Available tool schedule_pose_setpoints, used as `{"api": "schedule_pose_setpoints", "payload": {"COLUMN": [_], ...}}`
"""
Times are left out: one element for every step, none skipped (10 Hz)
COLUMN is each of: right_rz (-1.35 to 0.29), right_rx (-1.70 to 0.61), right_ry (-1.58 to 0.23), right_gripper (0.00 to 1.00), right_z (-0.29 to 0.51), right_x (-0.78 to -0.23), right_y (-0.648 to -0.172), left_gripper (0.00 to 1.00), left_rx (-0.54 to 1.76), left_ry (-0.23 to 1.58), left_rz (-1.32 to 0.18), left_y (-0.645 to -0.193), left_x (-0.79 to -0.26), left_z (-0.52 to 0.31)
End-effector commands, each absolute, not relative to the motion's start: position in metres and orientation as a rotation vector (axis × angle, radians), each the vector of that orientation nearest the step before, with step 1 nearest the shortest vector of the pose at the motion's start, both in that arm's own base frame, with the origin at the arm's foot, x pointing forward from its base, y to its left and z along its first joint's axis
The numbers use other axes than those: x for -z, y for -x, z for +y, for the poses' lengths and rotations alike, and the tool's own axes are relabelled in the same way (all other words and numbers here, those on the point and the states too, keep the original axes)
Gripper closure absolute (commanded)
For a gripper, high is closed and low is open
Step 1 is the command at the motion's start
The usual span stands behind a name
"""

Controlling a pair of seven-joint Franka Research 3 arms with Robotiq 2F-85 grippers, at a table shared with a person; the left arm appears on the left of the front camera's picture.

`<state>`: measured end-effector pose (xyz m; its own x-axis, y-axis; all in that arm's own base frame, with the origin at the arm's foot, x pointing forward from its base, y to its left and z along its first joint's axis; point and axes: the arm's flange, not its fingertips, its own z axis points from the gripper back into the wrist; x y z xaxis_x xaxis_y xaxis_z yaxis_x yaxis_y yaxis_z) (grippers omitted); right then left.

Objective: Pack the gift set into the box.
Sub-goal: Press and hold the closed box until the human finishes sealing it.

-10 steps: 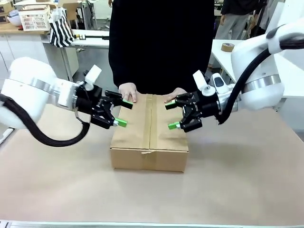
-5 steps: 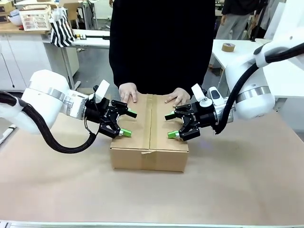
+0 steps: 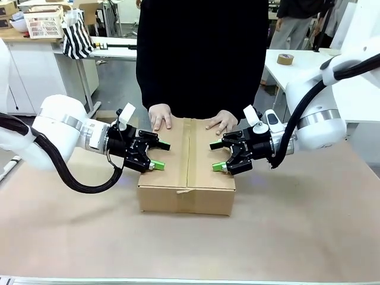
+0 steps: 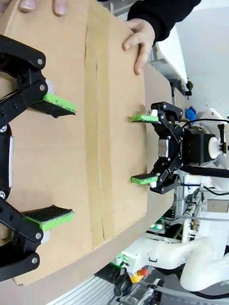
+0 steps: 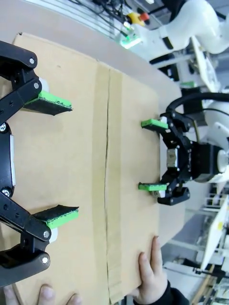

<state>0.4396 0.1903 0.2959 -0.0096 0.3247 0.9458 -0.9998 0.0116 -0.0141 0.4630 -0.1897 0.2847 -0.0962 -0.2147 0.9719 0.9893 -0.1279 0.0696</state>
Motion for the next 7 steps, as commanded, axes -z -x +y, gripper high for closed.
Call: {"api": "schedule_pose_setpoints", "payload": {"right_rz": [-0.975,-0.976,-0.977,-0.977,-0.977,-0.977,-0.977], "right_rx": [-1.309,-1.298,-1.34,-1.34,-1.34,-1.34,-1.34], "right_ry": [-0.937,-0.922,-0.95,-0.95,-0.95,-0.95,-0.95], "right_gripper": [0.0,0.0,0.0,0.0,0.0,0.0,0.0], "right_z": [0.192,0.1925,0.1907,0.1907,0.1907,0.1907,0.1907], "right_x": [-0.2864,-0.2867,-0.2952,-0.2952,-0.2952,-0.2952,-0.2952], "right_y": [-0.4474,-0.4484,-0.4406,-0.4406,-0.4406,-0.4406,-0.4406], "left_gripper": [0.0,0.0,0.0,0.0,0.0,0.0,0.0], "left_rx": [1.398,1.344,1.43,1.43,1.43,1.43,1.43], "left_ry": [1.111,1.131,1.107,1.107,1.107,1.107,1.107], "left_rz": [-1.01,-0.965,-1.028,-1.028,-1.028,-1.028,-1.028], "left_y": [-0.4675,-0.4695,-0.4642,-0.4642,-0.4642,-0.4642,-0.4642], "left_x": [-0.2777,-0.2769,-0.2826,-0.2826,-0.2826,-0.2826,-0.2826], "left_z": [-0.1891,-0.1888,-0.189,-0.189,-0.189,-0.189,-0.189]}}
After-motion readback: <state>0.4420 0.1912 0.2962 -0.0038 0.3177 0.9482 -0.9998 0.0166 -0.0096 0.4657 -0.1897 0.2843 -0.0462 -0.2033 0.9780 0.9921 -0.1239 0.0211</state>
